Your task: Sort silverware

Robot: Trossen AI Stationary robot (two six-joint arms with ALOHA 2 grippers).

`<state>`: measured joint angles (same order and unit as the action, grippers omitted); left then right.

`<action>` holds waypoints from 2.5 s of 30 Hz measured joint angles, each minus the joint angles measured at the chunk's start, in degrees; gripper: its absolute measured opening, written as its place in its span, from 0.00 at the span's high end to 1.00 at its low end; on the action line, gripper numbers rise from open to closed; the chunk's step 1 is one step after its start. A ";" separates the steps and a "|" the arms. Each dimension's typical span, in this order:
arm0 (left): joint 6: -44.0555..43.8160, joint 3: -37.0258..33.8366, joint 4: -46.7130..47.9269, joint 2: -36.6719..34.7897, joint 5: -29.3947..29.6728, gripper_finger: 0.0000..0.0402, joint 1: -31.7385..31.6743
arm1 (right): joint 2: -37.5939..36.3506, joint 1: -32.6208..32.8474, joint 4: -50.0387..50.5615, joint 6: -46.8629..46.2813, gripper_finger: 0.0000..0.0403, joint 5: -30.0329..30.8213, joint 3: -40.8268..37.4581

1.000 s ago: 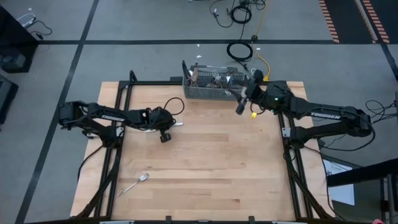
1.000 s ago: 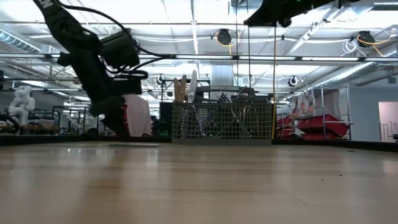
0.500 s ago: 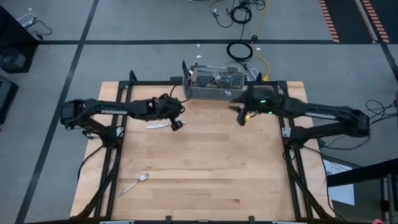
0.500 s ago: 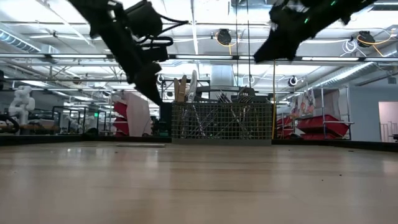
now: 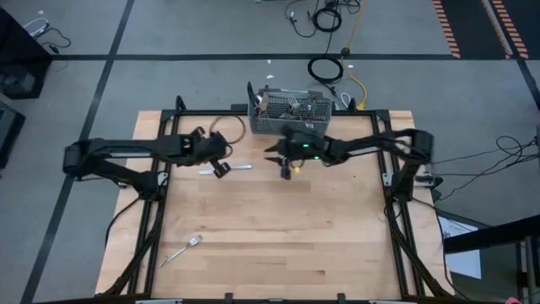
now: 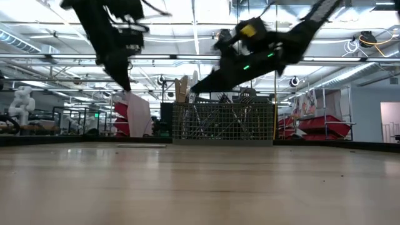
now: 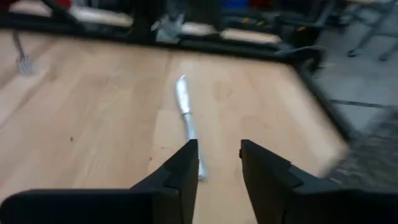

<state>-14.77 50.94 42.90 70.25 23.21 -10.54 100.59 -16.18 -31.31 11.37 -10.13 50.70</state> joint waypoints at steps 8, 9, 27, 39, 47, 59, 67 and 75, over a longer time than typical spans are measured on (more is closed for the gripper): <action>-2.96 0.04 -1.29 -12.28 2.33 1.00 2.74 | 19.95 2.15 10.83 6.80 0.51 -5.34 23.97; -2.95 0.04 -1.29 -12.89 2.32 1.00 2.93 | 21.99 2.18 12.68 6.98 0.48 -5.37 26.74; -2.84 -1.95 -1.17 -13.61 2.27 1.00 5.86 | 39.61 1.13 34.87 -0.57 0.49 -0.39 45.44; -2.92 -2.29 -0.63 -13.61 2.20 1.00 6.70 | 38.70 2.70 38.76 -4.73 0.92 7.54 44.22; -2.73 -2.29 -0.31 -13.61 2.38 1.00 6.70 | 34.31 5.27 47.71 -4.58 0.97 12.22 43.60; 1.66 -6.19 -6.16 -13.35 10.02 1.00 6.49 | 26.51 4.63 61.62 -2.10 0.99 13.43 42.88; 6.41 -22.64 -35.91 -9.99 1.96 0.98 3.15 | 25.30 6.59 68.64 -1.72 1.00 13.40 40.98; 10.73 -30.04 -55.75 -0.35 -7.81 0.98 -3.28 | 19.78 9.56 65.76 -4.49 1.00 13.04 31.31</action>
<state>-4.04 20.90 -12.85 69.89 15.39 -13.82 120.37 -6.62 34.45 6.88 2.91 82.02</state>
